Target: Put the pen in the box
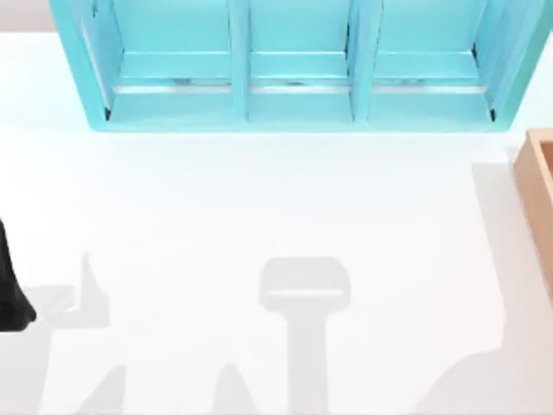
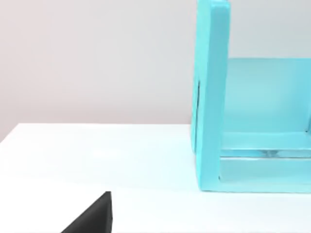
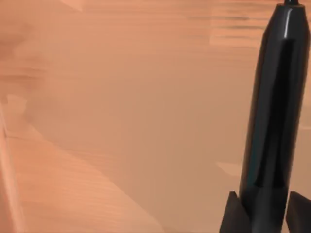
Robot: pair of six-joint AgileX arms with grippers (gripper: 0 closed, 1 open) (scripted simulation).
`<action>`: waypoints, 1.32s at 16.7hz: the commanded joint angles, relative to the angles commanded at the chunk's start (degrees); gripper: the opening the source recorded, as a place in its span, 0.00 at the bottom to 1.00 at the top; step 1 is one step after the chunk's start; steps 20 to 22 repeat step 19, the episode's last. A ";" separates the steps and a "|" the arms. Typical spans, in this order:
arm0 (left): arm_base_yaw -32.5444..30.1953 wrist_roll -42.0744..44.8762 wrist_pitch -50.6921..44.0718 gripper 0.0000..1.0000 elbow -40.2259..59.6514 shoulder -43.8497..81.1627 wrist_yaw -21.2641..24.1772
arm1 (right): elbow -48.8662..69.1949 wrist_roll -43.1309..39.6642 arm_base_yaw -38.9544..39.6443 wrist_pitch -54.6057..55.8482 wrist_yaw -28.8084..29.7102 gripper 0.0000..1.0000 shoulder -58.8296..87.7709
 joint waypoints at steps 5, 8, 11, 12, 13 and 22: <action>0.00 0.00 0.00 1.00 0.00 0.00 0.00 | 0.00 0.00 0.00 0.00 0.00 0.38 0.00; 0.00 0.00 0.00 1.00 0.00 0.00 0.00 | 0.00 0.00 0.00 0.00 0.00 0.60 0.00; 0.00 0.00 0.00 1.00 0.00 0.00 0.00 | 0.00 0.00 0.00 0.00 0.00 0.83 0.00; 0.00 0.00 0.00 1.00 0.00 0.00 0.00 | 0.00 0.00 0.00 0.00 0.00 0.90 0.00; 0.00 0.00 0.00 1.00 0.00 0.00 0.00 | 0.00 0.00 0.00 0.00 0.00 0.98 0.00; 0.00 0.00 0.00 1.00 0.00 0.00 0.00 | 0.00 0.00 0.00 0.00 0.00 1.00 0.00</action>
